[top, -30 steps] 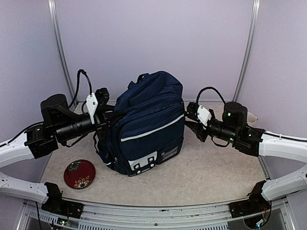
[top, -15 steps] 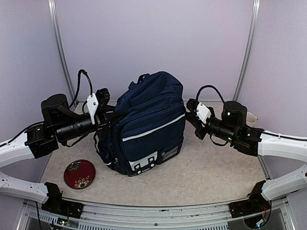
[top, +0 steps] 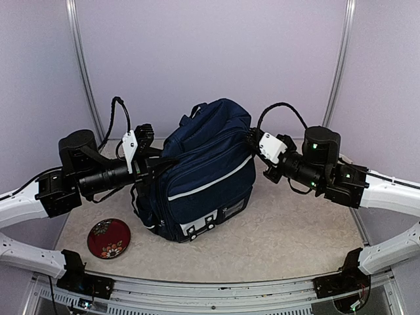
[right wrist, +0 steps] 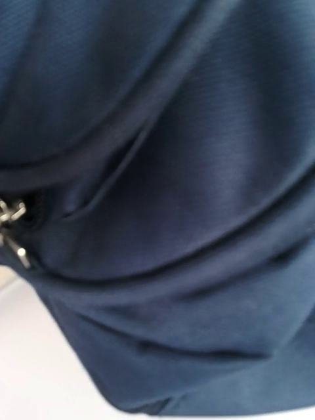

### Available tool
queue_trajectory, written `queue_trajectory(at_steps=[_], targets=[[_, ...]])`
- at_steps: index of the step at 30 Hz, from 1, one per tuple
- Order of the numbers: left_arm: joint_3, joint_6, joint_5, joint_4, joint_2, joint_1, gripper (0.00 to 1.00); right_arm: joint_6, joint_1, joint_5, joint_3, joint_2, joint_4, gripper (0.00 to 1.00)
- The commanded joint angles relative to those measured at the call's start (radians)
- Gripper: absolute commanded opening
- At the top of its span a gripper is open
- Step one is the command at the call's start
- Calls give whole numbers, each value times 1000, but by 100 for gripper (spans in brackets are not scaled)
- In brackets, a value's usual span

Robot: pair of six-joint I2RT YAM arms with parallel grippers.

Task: Pack the student bag
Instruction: Zip the upper front pocket of the student bag.

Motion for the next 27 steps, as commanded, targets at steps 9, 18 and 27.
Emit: queue_trajectory(at_steps=[9,18,27], targets=[[0,-89,5,-10,-19,11,0,-165,42,65,179,4,255,0],[30,-197,-13,9,-18,31,0,-411,31,-39,252,42,468,0],[73,-341,27,54,42,44,0,-565,15,-211,352,144,542,0]])
